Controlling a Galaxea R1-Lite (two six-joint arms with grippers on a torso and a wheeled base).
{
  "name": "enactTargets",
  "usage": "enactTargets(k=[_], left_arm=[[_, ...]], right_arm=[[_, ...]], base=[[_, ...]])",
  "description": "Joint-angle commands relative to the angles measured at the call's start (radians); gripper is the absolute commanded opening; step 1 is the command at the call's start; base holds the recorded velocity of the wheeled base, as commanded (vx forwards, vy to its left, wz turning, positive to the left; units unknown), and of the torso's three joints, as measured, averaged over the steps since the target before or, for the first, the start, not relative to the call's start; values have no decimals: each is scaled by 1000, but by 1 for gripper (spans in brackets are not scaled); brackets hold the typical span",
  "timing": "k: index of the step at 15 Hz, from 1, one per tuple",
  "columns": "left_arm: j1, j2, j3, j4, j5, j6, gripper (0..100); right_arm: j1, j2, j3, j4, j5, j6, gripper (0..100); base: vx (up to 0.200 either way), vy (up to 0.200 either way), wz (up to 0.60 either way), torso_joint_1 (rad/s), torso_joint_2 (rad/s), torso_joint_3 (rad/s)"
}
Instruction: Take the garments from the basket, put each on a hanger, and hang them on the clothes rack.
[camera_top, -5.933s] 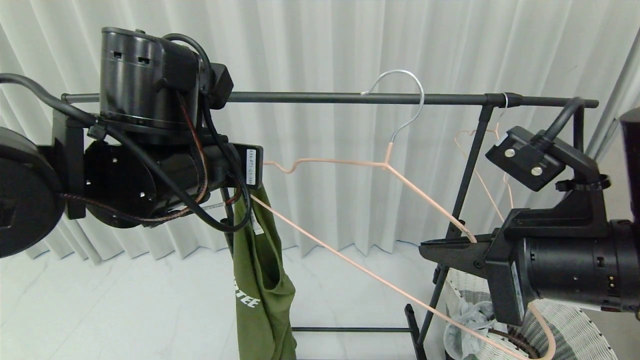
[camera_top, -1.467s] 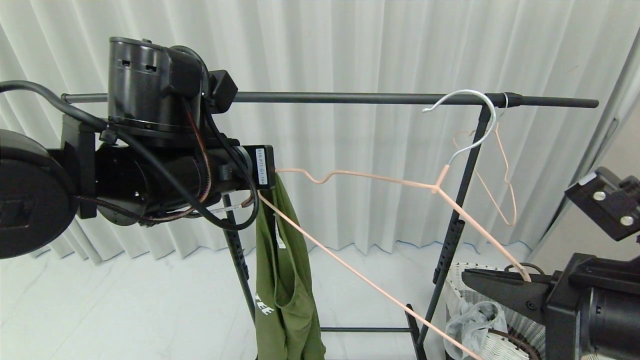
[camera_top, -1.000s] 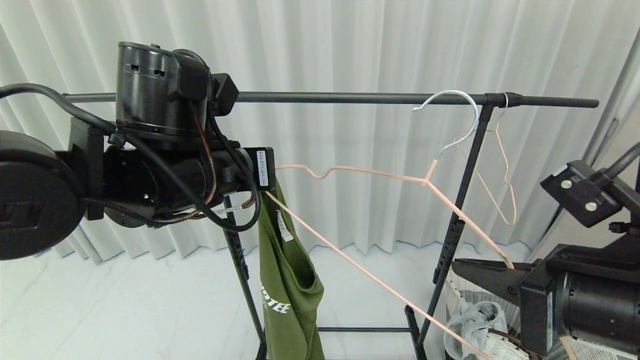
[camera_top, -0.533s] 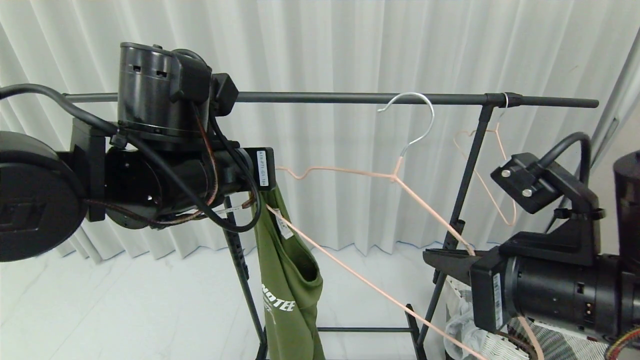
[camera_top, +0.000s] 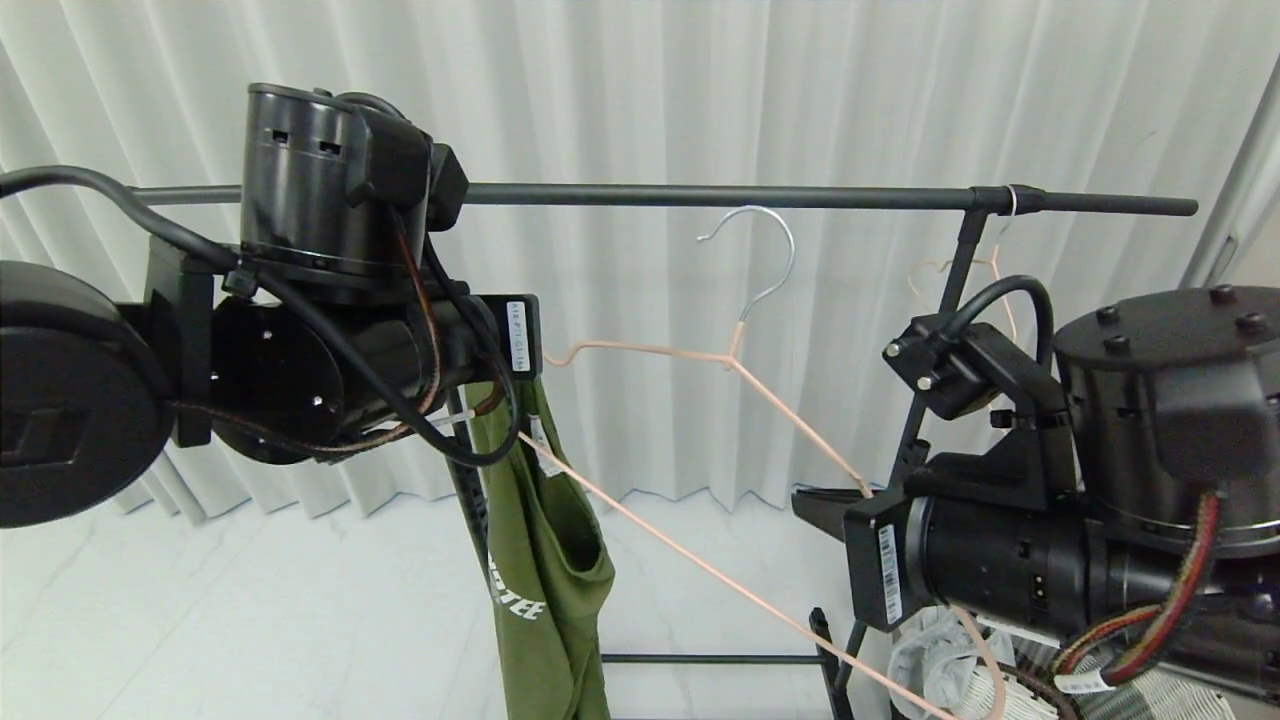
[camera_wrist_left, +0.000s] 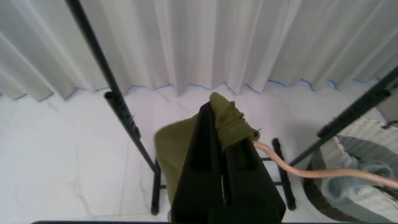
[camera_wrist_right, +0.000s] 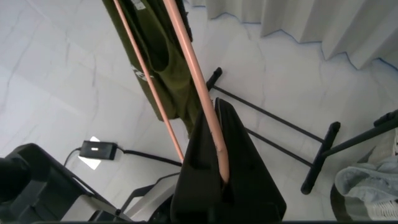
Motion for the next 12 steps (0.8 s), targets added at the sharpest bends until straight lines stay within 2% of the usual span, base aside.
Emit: enactTargets(k=[1, 3, 5, 12], left_arm=[[-2, 0, -1, 0, 12, 6, 0], [-30, -6, -9, 0, 14, 6, 0], [-79, -9, -41, -2, 14, 3, 0], [-163, -21, -104, -3, 15, -1, 0]], right_arm=[[-8, 14, 1, 2, -1, -1, 0], [-10, 23, -5, -7, 5, -1, 0], [-11, 66, -59, -11, 7, -1, 0], [-10, 155, -152, -11, -1, -1, 0]], base=[[0, 0, 0, 0, 0, 0], [0, 0, 0, 0, 0, 0], [0, 0, 0, 0, 0, 0], [0, 0, 0, 0, 0, 0]])
